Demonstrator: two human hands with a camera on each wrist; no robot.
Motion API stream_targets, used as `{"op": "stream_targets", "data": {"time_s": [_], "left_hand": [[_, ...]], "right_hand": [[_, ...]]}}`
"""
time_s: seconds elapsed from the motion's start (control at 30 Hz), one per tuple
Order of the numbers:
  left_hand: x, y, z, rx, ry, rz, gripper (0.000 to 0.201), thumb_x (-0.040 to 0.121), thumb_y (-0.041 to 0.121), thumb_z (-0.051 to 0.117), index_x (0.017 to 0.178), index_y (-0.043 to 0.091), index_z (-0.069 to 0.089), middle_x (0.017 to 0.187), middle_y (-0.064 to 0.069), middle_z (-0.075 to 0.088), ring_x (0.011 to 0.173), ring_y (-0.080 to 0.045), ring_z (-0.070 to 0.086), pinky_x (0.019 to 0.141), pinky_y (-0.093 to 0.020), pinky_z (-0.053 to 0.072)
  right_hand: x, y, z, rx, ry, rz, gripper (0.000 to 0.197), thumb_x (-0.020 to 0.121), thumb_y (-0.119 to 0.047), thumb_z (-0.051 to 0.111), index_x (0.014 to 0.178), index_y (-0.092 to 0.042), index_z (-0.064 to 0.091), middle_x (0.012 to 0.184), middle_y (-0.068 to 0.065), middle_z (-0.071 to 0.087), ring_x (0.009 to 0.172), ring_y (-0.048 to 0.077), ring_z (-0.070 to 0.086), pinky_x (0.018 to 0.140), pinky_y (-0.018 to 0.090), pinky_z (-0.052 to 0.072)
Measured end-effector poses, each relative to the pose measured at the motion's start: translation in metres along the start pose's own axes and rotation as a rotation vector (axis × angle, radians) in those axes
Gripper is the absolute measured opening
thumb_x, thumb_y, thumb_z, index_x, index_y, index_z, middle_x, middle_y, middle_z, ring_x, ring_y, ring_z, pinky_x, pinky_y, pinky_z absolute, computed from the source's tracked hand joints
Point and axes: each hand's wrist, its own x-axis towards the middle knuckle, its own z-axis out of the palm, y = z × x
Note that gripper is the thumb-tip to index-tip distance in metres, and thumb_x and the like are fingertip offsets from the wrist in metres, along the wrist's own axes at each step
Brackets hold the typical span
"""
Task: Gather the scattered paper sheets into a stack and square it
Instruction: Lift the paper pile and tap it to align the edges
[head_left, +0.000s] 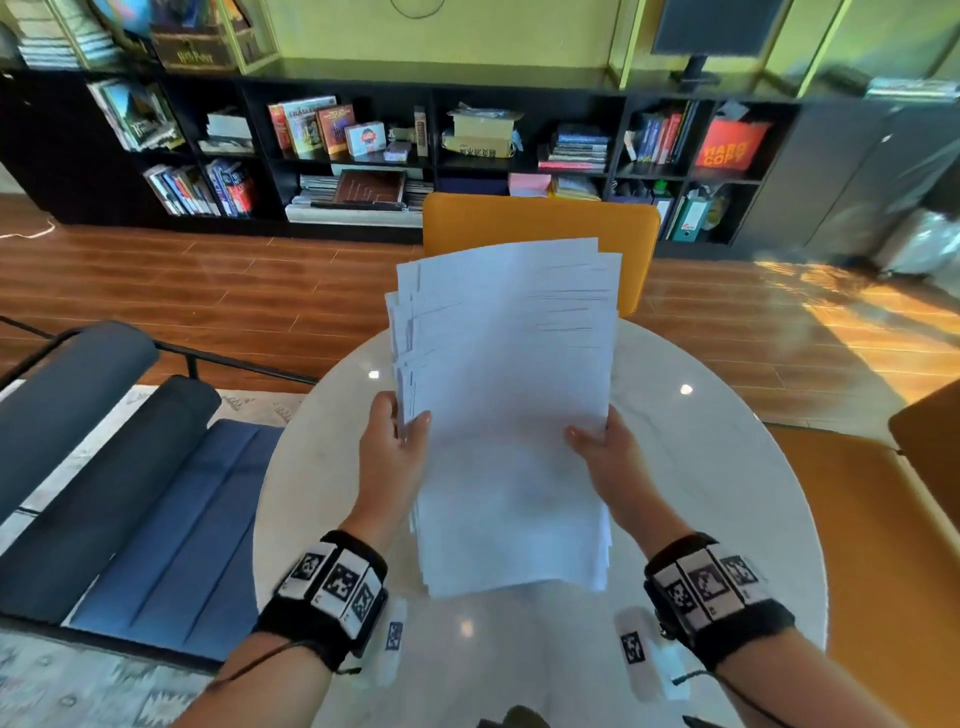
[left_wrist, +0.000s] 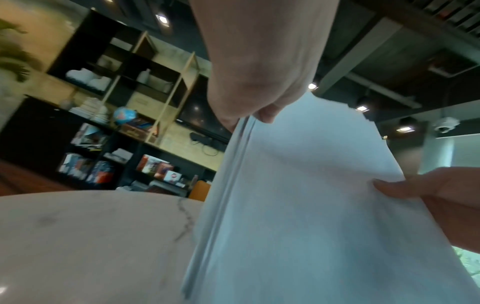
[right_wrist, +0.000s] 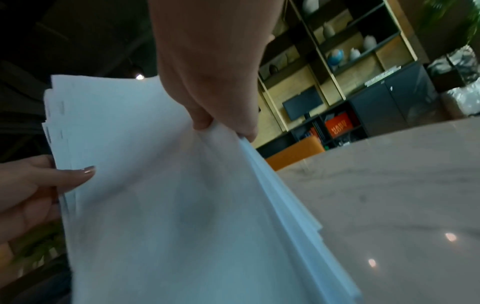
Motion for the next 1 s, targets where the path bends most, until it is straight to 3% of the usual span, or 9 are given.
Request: {"op": "stream_targets", "data": {"time_s": [0.1,0.2,0.3,0.37,0.47,0.67,0.8,0.87,1.0], "left_hand": [[-0.005,0.027,0.025,-0.015,0.076,0.076,0.011,0.091,0.008,0.058,0.095,0.009,0.048,0.083,0.003,0.059,0.072,-0.005,0.056,0.058,-0.001,0.038],[-0.011,0.045,0.047,-0.144,0.073,0.098,0.022,0.092,0.008,0.055,0.114,0.008,0.05,0.104,0.001,0.06,0.09,-0.008,0.058,0.073,0.0,0.04],[-0.019,0.042,0.065,-0.231,-0.038,0.035,0.015,0.094,0.014,0.052,0.106,0.024,0.049,0.102,0.004,0.061,0.096,-0.012,0.059,0.086,-0.025,0.046],[-0.026,0.035,0.075,-0.24,-0.11,-0.055,0.017,0.096,0.016,0.05,0.102,0.032,0.049,0.103,0.007,0.062,0.099,-0.013,0.06,0.092,-0.034,0.046],[-0.036,0.034,0.086,-0.209,-0.145,-0.127,0.029,0.097,0.02,0.046,0.127,0.019,0.048,0.127,-0.002,0.06,0.118,-0.018,0.056,0.107,-0.041,0.042],[-0.036,0.047,0.085,-0.221,-0.075,-0.055,0.028,0.097,0.021,0.048,0.124,0.017,0.048,0.125,-0.003,0.06,0.118,-0.018,0.056,0.104,-0.035,0.042],[-0.042,0.046,0.084,-0.227,-0.093,-0.071,0.023,0.094,0.024,0.053,0.116,0.029,0.046,0.118,0.006,0.06,0.116,-0.013,0.057,0.1,-0.038,0.044],[-0.044,0.048,0.087,-0.234,-0.093,-0.079,0.019,0.095,0.023,0.051,0.11,0.034,0.046,0.116,0.007,0.059,0.114,-0.011,0.056,0.1,-0.039,0.045],[-0.042,0.061,0.091,-0.223,-0.039,-0.016,0.012,0.097,0.017,0.045,0.109,0.018,0.046,0.116,-0.002,0.058,0.116,-0.022,0.057,0.095,-0.035,0.044]], "right_hand": [[-0.005,-0.012,-0.024,-0.025,0.088,-0.136,0.036,0.087,-0.003,0.058,0.109,-0.031,0.058,0.099,0.001,0.07,0.095,0.022,0.067,0.087,0.039,0.052],[-0.015,-0.015,-0.048,0.003,0.13,-0.185,0.034,0.086,-0.011,0.061,0.099,-0.042,0.056,0.103,-0.001,0.07,0.099,0.021,0.067,0.086,0.038,0.053],[-0.022,-0.005,-0.067,0.06,0.126,-0.127,0.045,0.076,-0.029,0.072,0.117,-0.026,0.056,0.109,-0.001,0.071,0.099,0.017,0.068,0.085,0.035,0.055],[-0.023,0.004,-0.074,0.083,0.117,-0.06,0.047,0.078,-0.026,0.072,0.121,-0.013,0.059,0.11,0.006,0.072,0.1,0.02,0.069,0.083,0.032,0.056],[-0.024,0.006,-0.079,0.051,0.128,-0.029,0.024,0.087,-0.012,0.063,0.109,-0.002,0.065,0.095,0.01,0.072,0.086,0.024,0.068,0.07,0.027,0.056],[-0.022,-0.012,-0.097,0.063,0.084,-0.102,0.021,0.083,-0.015,0.07,0.103,-0.011,0.067,0.088,-0.004,0.074,0.075,0.003,0.072,0.066,0.018,0.057],[-0.021,-0.012,-0.102,0.122,0.03,-0.112,0.036,0.079,-0.019,0.074,0.112,-0.009,0.066,0.101,0.003,0.076,0.094,0.014,0.073,0.076,0.023,0.057],[-0.02,-0.01,-0.096,0.129,0.045,-0.101,0.03,0.085,-0.017,0.068,0.113,-0.009,0.065,0.102,0.005,0.075,0.096,0.02,0.072,0.079,0.03,0.057],[-0.016,-0.017,-0.091,0.116,0.074,-0.121,0.03,0.086,-0.021,0.064,0.114,-0.011,0.063,0.106,0.008,0.073,0.102,0.027,0.069,0.09,0.043,0.056]]}}
